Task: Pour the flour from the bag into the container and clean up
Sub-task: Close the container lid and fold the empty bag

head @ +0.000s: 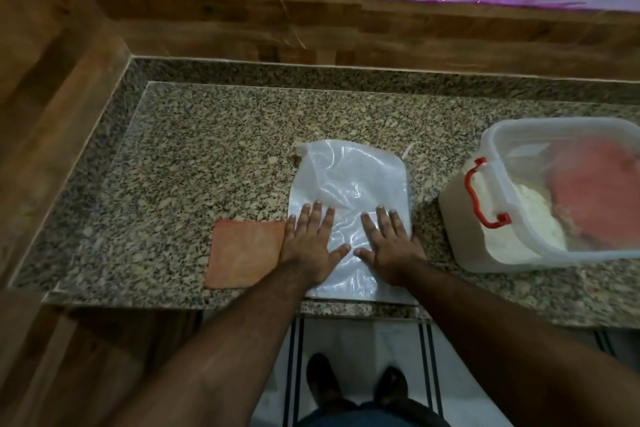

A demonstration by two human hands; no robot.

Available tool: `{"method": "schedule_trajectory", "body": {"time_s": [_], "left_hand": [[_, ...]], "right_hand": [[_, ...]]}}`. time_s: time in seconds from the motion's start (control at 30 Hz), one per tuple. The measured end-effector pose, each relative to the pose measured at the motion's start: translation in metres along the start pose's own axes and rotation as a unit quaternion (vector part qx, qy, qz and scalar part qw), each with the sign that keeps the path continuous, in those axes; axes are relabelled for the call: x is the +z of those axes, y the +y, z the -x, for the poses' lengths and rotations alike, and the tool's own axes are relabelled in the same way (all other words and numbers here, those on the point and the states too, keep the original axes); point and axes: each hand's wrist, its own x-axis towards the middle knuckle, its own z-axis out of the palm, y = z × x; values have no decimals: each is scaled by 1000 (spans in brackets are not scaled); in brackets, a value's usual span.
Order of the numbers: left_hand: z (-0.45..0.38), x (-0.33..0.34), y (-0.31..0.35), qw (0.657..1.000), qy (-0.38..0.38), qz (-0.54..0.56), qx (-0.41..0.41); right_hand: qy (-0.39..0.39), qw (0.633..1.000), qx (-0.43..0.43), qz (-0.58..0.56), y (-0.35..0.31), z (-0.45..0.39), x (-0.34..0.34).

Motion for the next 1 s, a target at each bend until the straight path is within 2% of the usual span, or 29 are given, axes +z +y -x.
{"method": "schedule_trajectory", "body": {"time_s": [0.17, 0.23, 0.33, 0.47, 0.57, 0.63, 0.73, 0.8, 0.93, 1.0], "left_hand": [[4, -19, 12, 999, -36, 21, -17], [6, -36, 22, 998, -31, 58, -23], [16, -68, 42, 983, 70, 171, -14], [39, -116, 88, 931, 220, 286, 62], [51, -152, 147, 895, 284, 313, 143], [53, -168, 189, 885, 297, 294, 205], [47, -176, 252, 885, 290, 231, 281], [38, -177, 294, 892, 273, 193, 305], [22, -167, 373, 936, 172, 126, 282], [15, -154, 401, 965, 84, 49, 245]], "right_hand": [[-63, 997, 39, 30, -12, 0, -29], [-41, 998, 28, 45, -19, 10, -48], [86, 995, -21, 49, -14, 51, -88], [256, 966, -31, -10, 20, 134, -144], [372, 926, -8, -65, 66, 180, -171], [412, 907, 30, -77, 102, 193, -180], [438, 892, 70, -83, 160, 198, -182], [439, 891, 88, -79, 201, 197, -179], [433, 884, 129, -119, 289, 194, -170], [451, 864, 127, -187, 331, 197, -165]]}}
